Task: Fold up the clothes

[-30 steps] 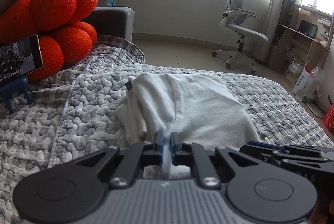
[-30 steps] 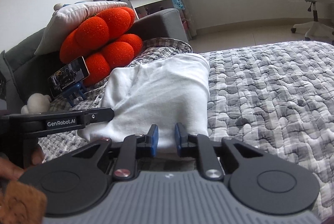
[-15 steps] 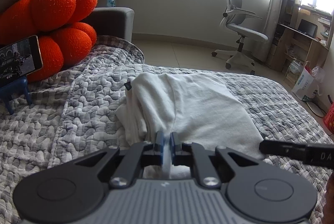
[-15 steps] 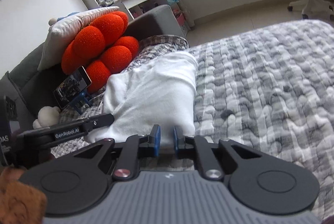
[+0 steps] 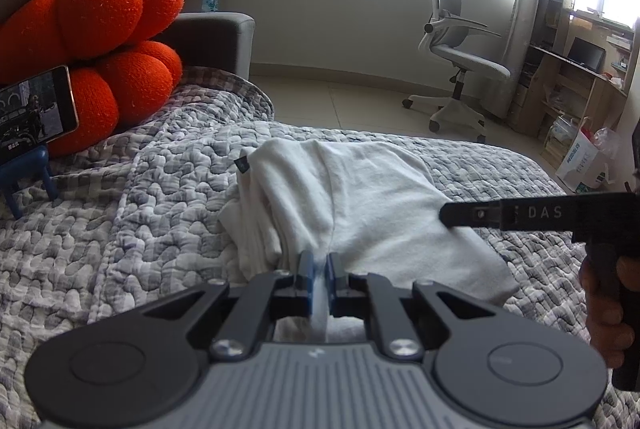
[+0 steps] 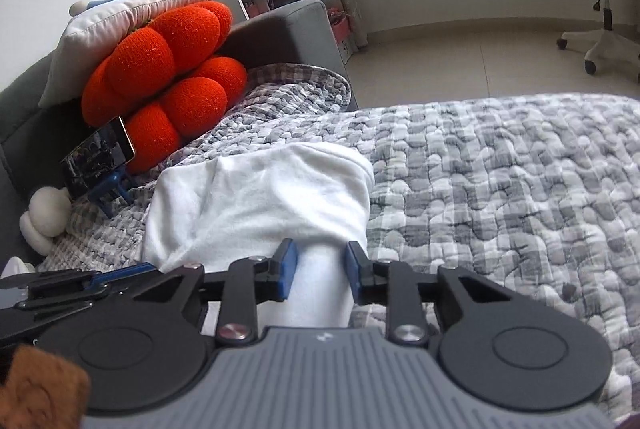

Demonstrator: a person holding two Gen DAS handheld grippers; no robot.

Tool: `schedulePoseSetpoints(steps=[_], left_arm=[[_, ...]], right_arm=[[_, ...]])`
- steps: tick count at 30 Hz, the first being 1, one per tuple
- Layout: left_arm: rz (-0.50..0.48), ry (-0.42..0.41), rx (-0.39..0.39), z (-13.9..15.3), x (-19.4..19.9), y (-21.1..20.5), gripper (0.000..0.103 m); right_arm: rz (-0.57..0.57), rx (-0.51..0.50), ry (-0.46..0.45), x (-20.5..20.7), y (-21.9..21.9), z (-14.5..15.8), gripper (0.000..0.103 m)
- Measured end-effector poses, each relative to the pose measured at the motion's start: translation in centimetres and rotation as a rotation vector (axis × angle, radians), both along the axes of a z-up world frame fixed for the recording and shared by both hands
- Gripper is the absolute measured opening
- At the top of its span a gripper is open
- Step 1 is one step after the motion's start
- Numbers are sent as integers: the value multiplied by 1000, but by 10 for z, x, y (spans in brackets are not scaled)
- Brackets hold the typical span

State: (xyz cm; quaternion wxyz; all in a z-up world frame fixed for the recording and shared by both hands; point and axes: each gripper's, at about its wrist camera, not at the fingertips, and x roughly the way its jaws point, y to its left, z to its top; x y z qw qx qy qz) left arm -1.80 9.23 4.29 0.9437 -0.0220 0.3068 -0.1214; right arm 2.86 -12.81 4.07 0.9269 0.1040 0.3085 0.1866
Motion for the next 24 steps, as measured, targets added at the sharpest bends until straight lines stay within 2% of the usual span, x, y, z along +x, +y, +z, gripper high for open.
schedulePoseSetpoints(steps=[2, 6, 10, 16, 21, 24], left_arm=[[-2, -1, 3, 0, 0, 0, 9], [-6, -3, 7, 0, 0, 0, 9], [-10, -2, 4, 0, 0, 0, 9], [-12, -2, -4, 0, 0, 2, 9], [-13, -1, -6, 0, 0, 2, 9], [-13, -2, -4, 0, 0, 1, 9]], right_arm=[[8, -11, -41, 4, 6, 8, 35], [29, -19, 8, 37, 22, 2, 32], [18, -68, 47, 62, 32, -13, 34], [42, -138, 56, 75, 40, -8, 34], [31, -111, 62, 80, 36, -10, 34], [21, -190, 24, 73, 50, -10, 35]])
